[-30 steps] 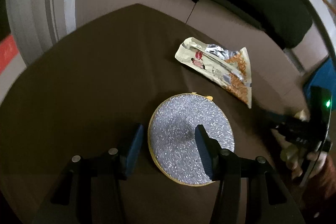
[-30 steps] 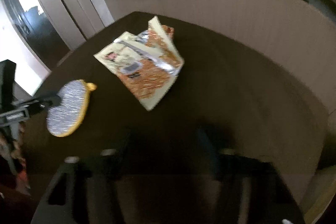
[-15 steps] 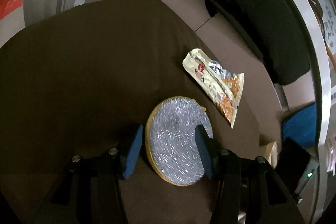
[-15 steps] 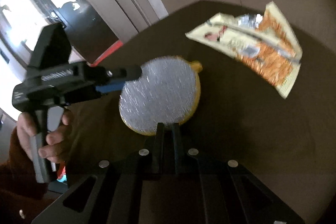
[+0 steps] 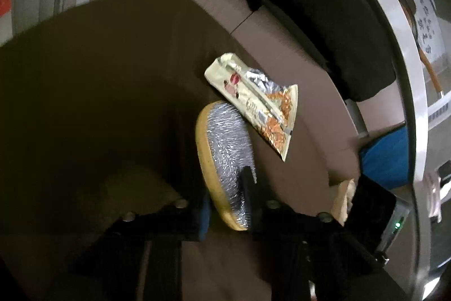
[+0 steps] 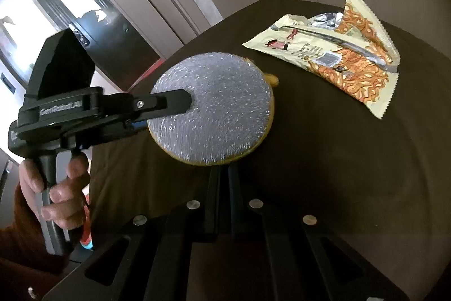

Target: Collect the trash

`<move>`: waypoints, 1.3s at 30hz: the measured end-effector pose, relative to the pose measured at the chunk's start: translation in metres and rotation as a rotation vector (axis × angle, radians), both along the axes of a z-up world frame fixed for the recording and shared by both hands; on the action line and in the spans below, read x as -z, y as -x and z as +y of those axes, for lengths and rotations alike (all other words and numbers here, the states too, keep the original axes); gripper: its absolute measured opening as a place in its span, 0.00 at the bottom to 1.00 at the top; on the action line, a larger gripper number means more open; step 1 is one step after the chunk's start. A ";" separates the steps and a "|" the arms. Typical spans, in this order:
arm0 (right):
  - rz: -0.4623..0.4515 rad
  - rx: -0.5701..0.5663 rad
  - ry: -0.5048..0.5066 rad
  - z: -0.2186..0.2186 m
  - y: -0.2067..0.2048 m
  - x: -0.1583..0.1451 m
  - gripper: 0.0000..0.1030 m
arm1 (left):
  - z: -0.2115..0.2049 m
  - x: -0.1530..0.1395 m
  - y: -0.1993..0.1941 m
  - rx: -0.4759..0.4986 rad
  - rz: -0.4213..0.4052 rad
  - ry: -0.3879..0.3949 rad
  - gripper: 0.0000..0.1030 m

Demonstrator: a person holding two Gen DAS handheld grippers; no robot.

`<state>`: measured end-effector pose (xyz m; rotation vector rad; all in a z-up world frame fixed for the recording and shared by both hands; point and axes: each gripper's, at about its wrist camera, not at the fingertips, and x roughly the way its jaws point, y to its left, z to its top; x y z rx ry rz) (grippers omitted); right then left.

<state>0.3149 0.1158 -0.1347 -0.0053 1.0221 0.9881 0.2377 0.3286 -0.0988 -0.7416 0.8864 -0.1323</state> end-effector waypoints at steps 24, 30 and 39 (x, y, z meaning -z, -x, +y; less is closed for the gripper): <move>-0.333 -0.086 0.277 0.039 -0.136 -0.008 0.45 | 0.005 -0.037 -0.003 -0.100 -0.175 -0.340 0.14; -0.364 0.078 0.283 0.032 -0.131 -0.019 0.20 | 0.006 -0.036 0.002 -0.138 -0.172 -0.352 0.14; -0.437 0.226 0.155 -0.052 -0.071 -0.098 0.19 | -0.046 -0.085 0.021 -0.127 -0.306 -0.454 0.14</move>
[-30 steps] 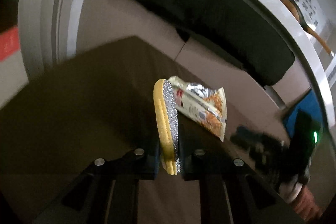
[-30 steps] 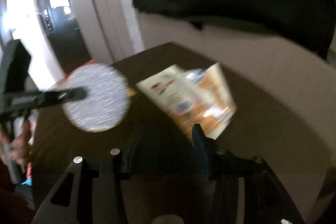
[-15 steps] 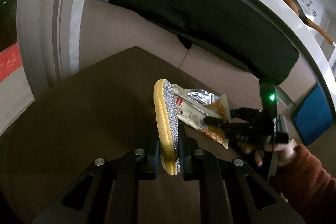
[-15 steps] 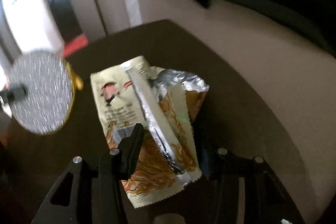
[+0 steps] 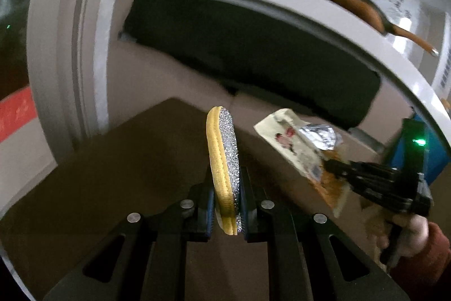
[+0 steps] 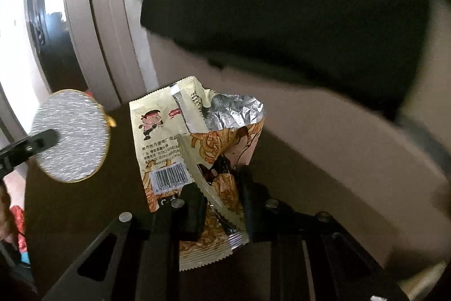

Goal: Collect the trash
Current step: 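Carry the glitter pad and white wrapper over the bin and release both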

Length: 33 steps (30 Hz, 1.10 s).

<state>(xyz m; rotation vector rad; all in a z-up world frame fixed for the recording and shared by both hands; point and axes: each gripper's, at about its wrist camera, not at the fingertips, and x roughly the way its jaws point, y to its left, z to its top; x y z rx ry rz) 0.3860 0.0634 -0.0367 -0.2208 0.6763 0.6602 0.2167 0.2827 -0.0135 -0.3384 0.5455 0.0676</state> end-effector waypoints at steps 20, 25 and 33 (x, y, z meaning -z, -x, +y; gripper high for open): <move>-0.302 0.403 -0.039 -0.253 0.146 -0.100 0.19 | -0.244 -0.096 0.021 0.299 -0.227 -0.177 0.14; -0.318 0.535 -0.069 -0.326 0.173 -0.103 0.19 | -0.311 -0.101 0.015 0.421 -0.236 -0.185 0.14; -0.270 0.690 -0.076 -0.390 0.183 -0.086 0.20 | -0.396 -0.078 -0.001 0.578 -0.171 -0.165 0.14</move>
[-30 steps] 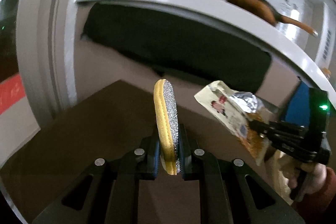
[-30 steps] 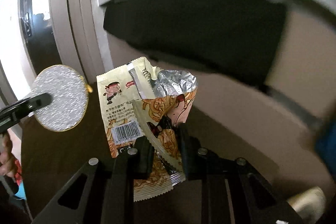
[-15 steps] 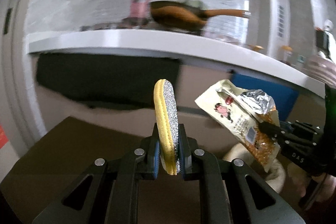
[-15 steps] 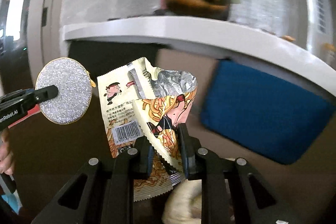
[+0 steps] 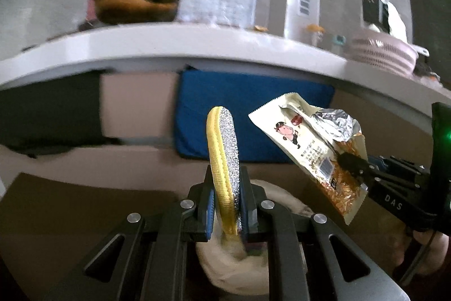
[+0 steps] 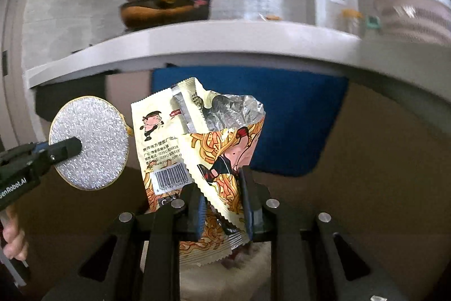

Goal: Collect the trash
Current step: 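Carry the glitter pad and white wrapper over the bin and release both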

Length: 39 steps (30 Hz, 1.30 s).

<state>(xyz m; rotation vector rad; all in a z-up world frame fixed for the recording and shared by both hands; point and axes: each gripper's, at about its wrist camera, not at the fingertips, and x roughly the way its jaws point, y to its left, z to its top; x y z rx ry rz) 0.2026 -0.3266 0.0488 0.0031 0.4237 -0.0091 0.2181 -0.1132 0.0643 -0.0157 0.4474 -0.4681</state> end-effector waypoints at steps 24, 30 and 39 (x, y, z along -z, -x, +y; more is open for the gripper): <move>0.474 -0.026 -0.092 -0.036 -0.109 0.158 0.20 | -0.069 0.156 -0.117 0.134 0.526 -0.058 0.14; 0.515 -0.021 -0.061 -0.032 -0.116 0.169 0.20 | -0.068 0.165 -0.127 0.123 0.547 -0.053 0.15; 0.581 -0.065 -0.039 -0.021 -0.102 0.171 0.24 | -0.049 0.154 -0.119 0.145 0.527 0.020 0.37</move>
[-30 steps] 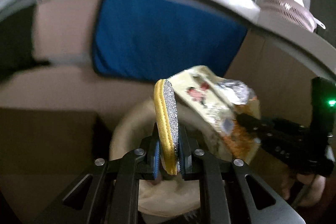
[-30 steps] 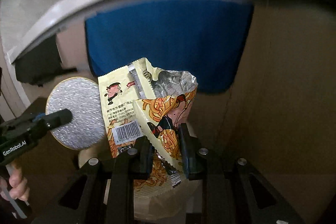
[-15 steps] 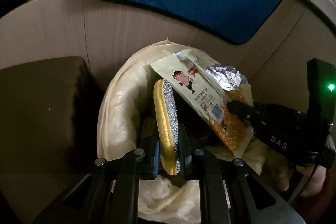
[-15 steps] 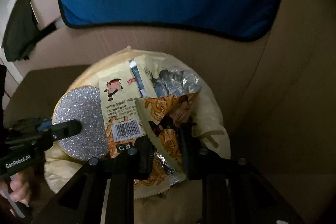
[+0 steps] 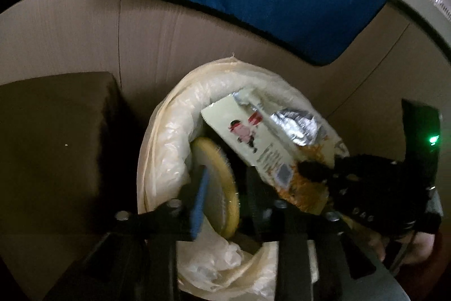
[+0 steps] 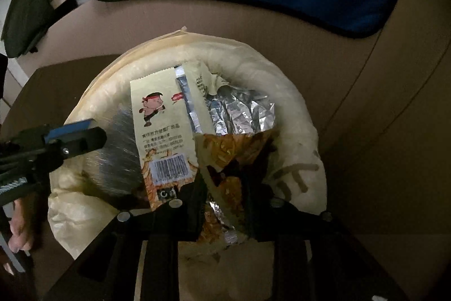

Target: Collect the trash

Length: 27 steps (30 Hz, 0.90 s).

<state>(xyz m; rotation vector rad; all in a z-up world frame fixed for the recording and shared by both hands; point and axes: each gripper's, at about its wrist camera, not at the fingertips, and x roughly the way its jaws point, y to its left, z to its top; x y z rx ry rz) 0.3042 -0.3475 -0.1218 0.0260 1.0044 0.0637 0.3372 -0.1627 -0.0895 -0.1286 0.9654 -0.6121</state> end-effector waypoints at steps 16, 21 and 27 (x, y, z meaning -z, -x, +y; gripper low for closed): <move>-0.294 0.067 -0.261 -0.006 0.073 -0.065 0.51 | 0.070 -0.054 0.068 -0.188 -0.110 -0.010 0.47; -0.414 0.045 -0.177 0.034 0.141 -0.094 0.51 | 0.089 -0.079 0.142 -0.242 -0.252 -0.112 0.47; -0.474 0.003 -0.087 0.087 0.227 -0.105 0.51 | 0.113 -0.103 0.256 -0.300 -0.412 -0.205 0.49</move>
